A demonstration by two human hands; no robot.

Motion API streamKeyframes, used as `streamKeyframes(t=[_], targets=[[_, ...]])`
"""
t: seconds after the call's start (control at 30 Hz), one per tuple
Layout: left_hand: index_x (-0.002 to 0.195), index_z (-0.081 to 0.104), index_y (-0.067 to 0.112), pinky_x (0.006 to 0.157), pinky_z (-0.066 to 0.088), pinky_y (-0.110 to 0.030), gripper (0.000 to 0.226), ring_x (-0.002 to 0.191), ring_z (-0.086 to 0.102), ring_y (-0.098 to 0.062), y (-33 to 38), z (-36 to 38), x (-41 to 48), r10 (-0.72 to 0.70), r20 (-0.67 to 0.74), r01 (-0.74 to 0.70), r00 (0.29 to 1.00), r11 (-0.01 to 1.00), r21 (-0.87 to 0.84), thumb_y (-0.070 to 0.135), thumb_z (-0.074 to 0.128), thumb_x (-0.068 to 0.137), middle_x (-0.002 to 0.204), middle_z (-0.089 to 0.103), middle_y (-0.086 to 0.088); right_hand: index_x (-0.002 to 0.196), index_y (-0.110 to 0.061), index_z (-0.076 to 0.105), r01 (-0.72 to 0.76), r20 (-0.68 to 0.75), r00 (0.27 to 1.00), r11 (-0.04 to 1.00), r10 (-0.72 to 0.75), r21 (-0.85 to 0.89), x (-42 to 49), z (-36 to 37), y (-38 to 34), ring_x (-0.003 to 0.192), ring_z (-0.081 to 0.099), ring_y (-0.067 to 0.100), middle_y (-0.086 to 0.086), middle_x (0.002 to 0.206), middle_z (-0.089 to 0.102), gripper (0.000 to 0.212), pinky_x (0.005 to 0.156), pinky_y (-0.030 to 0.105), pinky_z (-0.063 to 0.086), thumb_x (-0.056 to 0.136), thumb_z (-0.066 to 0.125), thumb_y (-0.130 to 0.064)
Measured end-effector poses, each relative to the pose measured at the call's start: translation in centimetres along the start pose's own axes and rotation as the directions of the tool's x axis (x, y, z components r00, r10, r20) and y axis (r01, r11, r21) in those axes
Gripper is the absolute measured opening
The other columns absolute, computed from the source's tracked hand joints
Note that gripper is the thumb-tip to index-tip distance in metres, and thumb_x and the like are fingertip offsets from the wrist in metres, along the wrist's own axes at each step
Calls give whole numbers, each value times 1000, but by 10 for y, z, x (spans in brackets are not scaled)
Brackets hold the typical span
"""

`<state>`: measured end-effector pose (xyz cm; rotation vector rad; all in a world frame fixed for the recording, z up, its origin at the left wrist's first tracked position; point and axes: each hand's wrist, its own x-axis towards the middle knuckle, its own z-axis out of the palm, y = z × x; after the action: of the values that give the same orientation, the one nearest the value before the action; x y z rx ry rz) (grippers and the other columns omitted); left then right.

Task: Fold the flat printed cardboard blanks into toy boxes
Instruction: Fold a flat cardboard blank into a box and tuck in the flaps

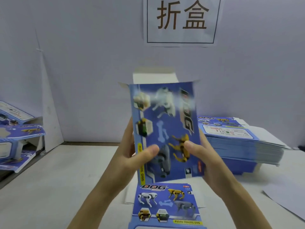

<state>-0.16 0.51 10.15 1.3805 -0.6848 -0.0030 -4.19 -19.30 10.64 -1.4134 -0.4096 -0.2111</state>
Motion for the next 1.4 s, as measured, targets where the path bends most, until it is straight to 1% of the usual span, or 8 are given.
streamKeyframes(t=[0.2, 0.37, 0.6, 0.7, 0.97, 1.07, 1.2, 1.4], targets=[[129, 40, 40, 73, 53, -16, 89, 109, 58, -4, -2, -10, -1, 187, -45, -149, 981, 887, 437, 39, 87, 54, 114, 59, 23, 122, -34, 52, 4, -134, 989, 920, -62, -393, 0, -10, 0, 113, 60, 4, -14, 118, 67, 65, 89, 21, 49, 67, 84, -44], [151, 10, 22, 101, 41, -36, 117, 120, 38, -11, -10, 13, -1, 391, -110, -110, 914, 498, 860, 49, 83, 63, 135, 38, 1, 128, -36, 47, 0, -102, 994, 969, -26, -245, 4, 6, 4, 110, 62, 1, -12, 120, 65, 79, 83, 16, 53, 61, 82, -58], [125, 47, 55, 86, 36, 2, 34, 125, 40, 14, -12, 6, -2, 274, 25, -233, 961, 764, 602, 51, 55, 92, 129, 45, 41, 106, -16, 60, 152, -403, 909, 986, -112, 69, 11, -13, 10, 82, 70, 21, 4, 90, 74, 50, 60, 27, 57, 60, 79, -23], [134, 14, 66, 95, 27, 0, 92, 123, 22, 28, -17, 3, 2, 142, -204, -32, 969, 885, 465, 64, 69, 61, 136, 22, 47, 116, -17, 61, 77, -331, 944, 970, 4, 232, 9, -25, 13, 82, 72, 20, 9, 100, 74, 44, 60, 27, 58, 73, 71, -19], [133, -15, 66, 114, 16, -26, 96, 134, -12, 23, -36, 32, -6, -38, 117, -31, 992, 846, 533, 90, 46, 63, 145, -15, 47, 135, -48, 37, -199, -143, 979, 847, 147, -492, 8, -13, 32, 109, 60, 1, -15, 128, 54, 99, 73, 17, 51, 46, 68, -79], [146, 18, 50, 110, 27, -17, 79, 136, 13, 19, -35, 29, -7, -76, 270, -25, 960, 936, 352, 50, 64, 82, 148, 14, 43, 126, -49, 41, -247, -213, 962, 882, 172, -401, 10, -11, 45, 97, 62, -7, -18, 116, 59, 79, 66, 11, 49, 58, 81, -57], [138, 33, 40, 106, 29, -14, 54, 135, 30, 2, -40, 19, -2, 200, -260, -15, 945, 818, 575, 38, 60, 91, 147, 35, 19, 126, -27, 51, -101, -327, 943, 989, 61, -108, 13, -13, 52, 86, 71, 12, 1, 107, 69, 70, 65, 22, 55, 61, 77, -30], [127, 56, 28, 101, 47, -34, 79, 107, 64, -11, -42, 6, 2, -324, -100, 339, 941, 896, 288, 76, 33, 69, 117, 68, 7, 138, -28, 44, 58, -367, 927, 997, -75, -58, 11, -6, 44, 103, 67, 18, 0, 119, 67, 90, 78, 30, 57, 55, 76, -41]])
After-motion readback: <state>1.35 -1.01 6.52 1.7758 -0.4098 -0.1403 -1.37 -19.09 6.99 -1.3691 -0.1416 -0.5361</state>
